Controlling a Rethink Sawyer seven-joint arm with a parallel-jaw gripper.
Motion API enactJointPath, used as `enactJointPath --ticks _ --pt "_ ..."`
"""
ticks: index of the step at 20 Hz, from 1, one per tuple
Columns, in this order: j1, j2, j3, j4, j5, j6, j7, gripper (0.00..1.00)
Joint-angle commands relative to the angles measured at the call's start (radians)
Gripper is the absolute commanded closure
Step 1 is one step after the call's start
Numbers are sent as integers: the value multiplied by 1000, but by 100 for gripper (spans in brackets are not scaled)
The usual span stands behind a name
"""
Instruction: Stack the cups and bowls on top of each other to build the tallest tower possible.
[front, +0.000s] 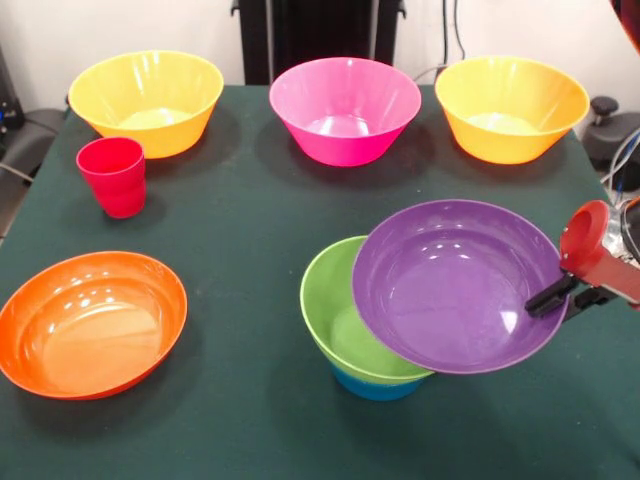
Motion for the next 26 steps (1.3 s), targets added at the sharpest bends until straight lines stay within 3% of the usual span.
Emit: enactJointPath --ticks 1,7,10,17,23,26 --pt "8 -5 0 91 -46 -82 64 100" --pt "16 -13 43 113 -79 -88 33 100" --pt "53 -31 120 169 -137 -97 15 100" --pt "59 -29 147 190 -166 -133 1 100" --pt "102 -52 235 276 -242 -180 -45 100" --pt "80 -46 241 262 -251 -197 -55 100"
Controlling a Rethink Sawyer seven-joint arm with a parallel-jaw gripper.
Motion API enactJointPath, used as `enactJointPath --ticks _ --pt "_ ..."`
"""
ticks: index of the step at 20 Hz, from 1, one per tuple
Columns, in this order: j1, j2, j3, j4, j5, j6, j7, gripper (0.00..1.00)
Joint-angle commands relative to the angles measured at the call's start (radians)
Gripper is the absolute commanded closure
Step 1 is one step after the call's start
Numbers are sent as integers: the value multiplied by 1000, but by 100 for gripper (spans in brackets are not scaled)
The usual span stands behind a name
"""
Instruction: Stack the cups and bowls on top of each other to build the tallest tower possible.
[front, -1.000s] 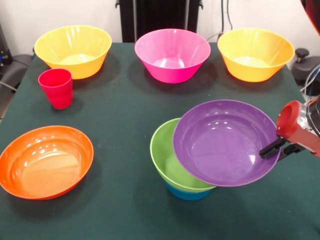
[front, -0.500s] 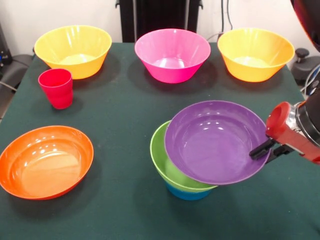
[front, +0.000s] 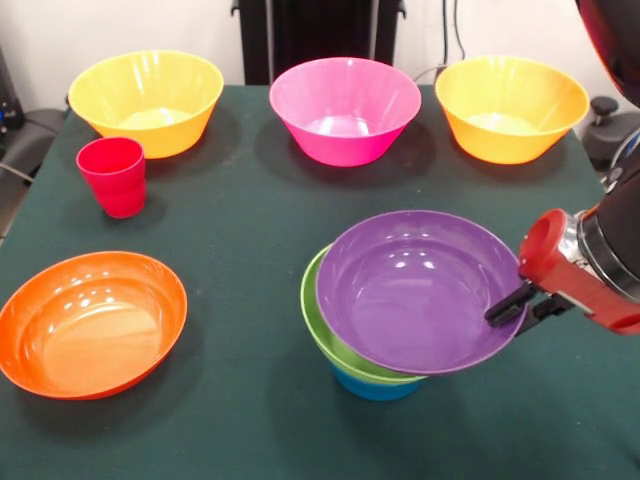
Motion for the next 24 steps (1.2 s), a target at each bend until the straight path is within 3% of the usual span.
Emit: enactJointPath --ticks 1,9,19,24 --pt "-3 -34 126 92 -110 -93 -58 100" --pt "78 -94 268 259 -225 -164 -103 100" --pt "97 -118 352 323 -300 -204 -119 100" --pt "92 -113 372 309 -318 -204 -93 100"
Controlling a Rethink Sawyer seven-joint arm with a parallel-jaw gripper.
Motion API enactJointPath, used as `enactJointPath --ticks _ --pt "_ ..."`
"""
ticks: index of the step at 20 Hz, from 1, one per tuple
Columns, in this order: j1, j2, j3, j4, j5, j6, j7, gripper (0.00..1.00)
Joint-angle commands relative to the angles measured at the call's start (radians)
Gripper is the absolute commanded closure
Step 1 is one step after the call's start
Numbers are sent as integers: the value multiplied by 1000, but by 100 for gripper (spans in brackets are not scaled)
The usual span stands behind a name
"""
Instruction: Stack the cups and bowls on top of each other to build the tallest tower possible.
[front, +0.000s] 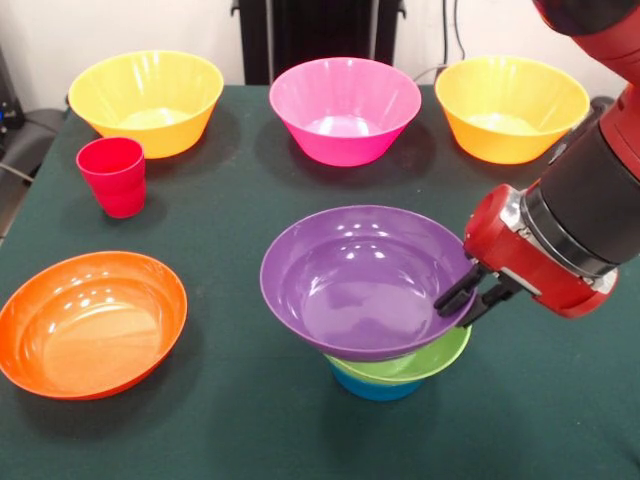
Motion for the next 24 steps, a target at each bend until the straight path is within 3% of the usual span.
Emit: enactJointPath --ticks 1,15,20,24 --pt "7 -12 144 86 -97 -49 -84 100" --pt "34 11 178 97 -115 -88 7 100" --pt "-4 52 128 -1 -84 -48 41 100" --pt "1 53 130 4 -83 -41 46 100"
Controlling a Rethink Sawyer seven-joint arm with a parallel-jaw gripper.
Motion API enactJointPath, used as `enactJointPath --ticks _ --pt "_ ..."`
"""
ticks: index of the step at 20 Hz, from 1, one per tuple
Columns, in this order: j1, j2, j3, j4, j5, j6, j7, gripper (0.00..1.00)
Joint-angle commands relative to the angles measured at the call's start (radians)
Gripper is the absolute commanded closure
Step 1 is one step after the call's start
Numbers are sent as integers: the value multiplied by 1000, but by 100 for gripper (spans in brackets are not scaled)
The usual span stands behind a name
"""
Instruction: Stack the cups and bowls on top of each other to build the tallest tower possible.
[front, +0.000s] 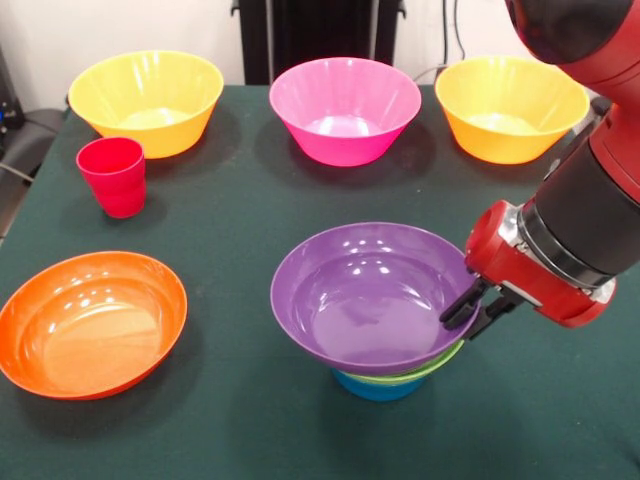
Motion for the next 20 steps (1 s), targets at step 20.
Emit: enactJointPath --ticks 20 --pt "-3 85 42 -29 -36 15 96 100"
